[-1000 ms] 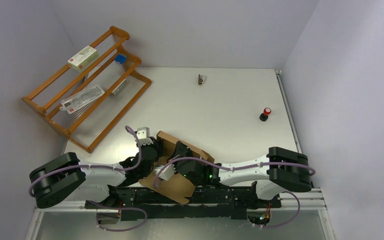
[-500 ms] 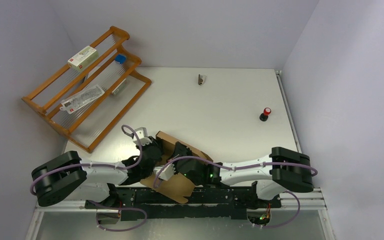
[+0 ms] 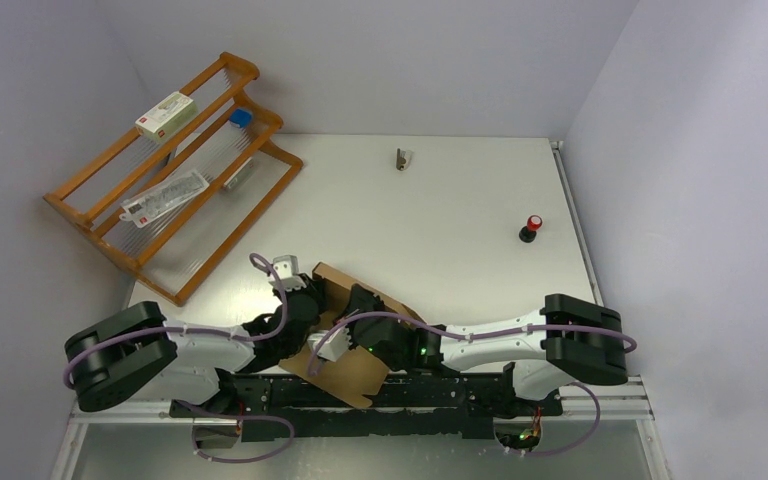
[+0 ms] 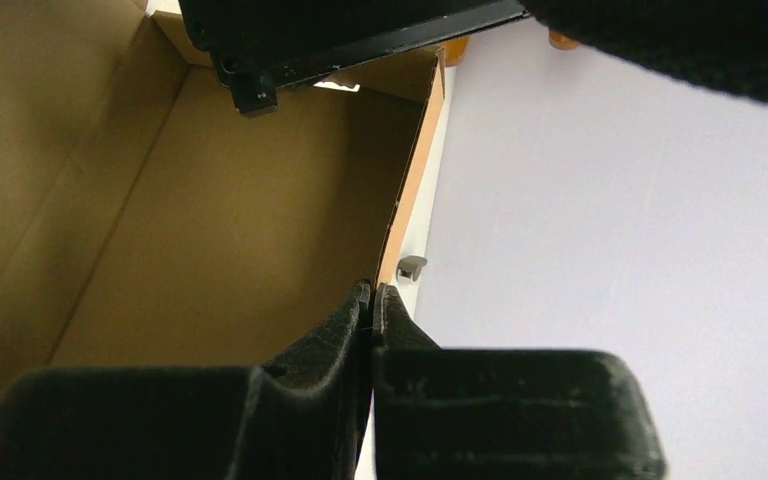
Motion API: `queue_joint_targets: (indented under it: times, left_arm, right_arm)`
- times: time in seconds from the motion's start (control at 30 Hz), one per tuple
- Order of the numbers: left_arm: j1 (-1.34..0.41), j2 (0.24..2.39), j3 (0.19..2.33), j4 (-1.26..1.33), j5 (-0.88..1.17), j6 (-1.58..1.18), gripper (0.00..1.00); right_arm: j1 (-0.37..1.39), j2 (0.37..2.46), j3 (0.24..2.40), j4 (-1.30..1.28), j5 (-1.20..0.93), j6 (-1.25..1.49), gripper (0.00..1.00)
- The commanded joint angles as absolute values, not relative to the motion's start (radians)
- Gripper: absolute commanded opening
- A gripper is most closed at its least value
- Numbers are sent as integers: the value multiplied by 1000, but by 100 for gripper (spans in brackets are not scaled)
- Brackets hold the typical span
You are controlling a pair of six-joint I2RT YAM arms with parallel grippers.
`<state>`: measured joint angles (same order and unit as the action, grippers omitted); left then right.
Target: Fold the paper box
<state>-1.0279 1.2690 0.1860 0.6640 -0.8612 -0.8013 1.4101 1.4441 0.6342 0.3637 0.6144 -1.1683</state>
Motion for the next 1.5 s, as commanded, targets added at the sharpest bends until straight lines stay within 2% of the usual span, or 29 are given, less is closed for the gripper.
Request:
queue_joint_targets:
  times: [0.0,0.3,0.4,0.47,0.6,0.77,1.13,1.3,1.47]
  left_arm:
    - [-992,1349,178,524,-867,-779,23]
    - [-993,1362,140,635,-790,-715,30]
    - [-992,1314,113,672,-765,-670,27]
    - [-991,1272,104,661,-768,-652,21]
    - [-990,1230,110,619,-769,-619,25]
    - [-987,1243,114,608,-782,-627,23]
    - [-990,1328,223,351,-937,-864,22]
    - [-992,1327,268,200,-1013,-1006,18]
    - [-993,1306,248,303,-946,-926,22]
  right_arm:
    - [1428,1435,613,248,571,-1138,0]
    - [1427,1420,607,238,576,-1134,0]
    - [1420,1401,603,239,582,-1138,0]
    - [1413,1394,601,241,589,-1143,0]
    - [1406,1391,610,236,589,-1142,0]
    - [1404,1401,617,248,587,-1132,0]
    - [1404,1381,627,238,577,-1112,0]
    - [1405,1373,625,233,568,-1109,0]
    - [1404,1385,624,246,568,-1116,0]
